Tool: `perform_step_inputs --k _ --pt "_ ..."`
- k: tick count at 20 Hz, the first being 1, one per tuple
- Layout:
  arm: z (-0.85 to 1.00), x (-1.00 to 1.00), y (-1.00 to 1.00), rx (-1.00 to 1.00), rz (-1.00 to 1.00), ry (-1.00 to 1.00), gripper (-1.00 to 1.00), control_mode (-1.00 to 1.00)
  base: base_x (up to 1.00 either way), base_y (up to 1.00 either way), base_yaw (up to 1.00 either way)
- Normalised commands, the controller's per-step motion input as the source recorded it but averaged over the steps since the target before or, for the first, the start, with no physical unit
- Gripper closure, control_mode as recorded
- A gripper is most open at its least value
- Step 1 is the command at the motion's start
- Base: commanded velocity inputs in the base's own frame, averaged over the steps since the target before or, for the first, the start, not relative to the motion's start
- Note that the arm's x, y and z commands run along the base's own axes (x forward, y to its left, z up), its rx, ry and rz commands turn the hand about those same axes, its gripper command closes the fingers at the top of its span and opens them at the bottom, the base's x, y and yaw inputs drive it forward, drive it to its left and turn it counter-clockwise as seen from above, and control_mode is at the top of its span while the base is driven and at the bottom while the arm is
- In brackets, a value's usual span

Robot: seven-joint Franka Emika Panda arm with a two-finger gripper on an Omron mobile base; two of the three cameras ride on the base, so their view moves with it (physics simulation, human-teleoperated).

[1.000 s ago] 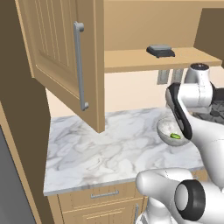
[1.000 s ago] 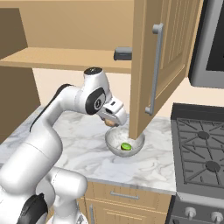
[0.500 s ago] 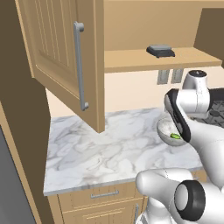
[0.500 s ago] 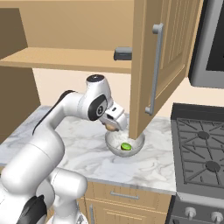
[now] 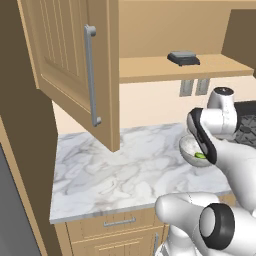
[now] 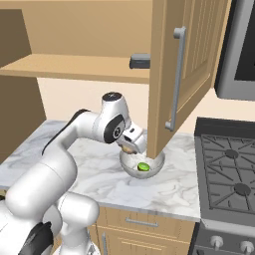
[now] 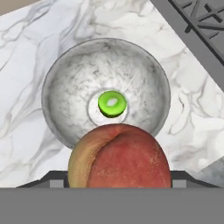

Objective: Open the cabinet. Pick the kiwi and peach from the cabinet and place them into the bowl. Then close the cabinet.

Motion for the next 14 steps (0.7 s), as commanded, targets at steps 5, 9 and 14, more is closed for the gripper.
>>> perform_step_inputs --k 5,9,14 --pt "-0.27 0.12 0.0 0.0 0.0 0.0 1.0 -1.0 0.0 0.0 0.0" --pt "-0.26 0.18 0.0 0.0 0.0 0.0 1.0 -1.0 0.0 0.0 0.0" --pt "-0.22 0.18 -0.02 0.0 0.0 0.0 1.0 -1.0 0.0 0.0 0.0"
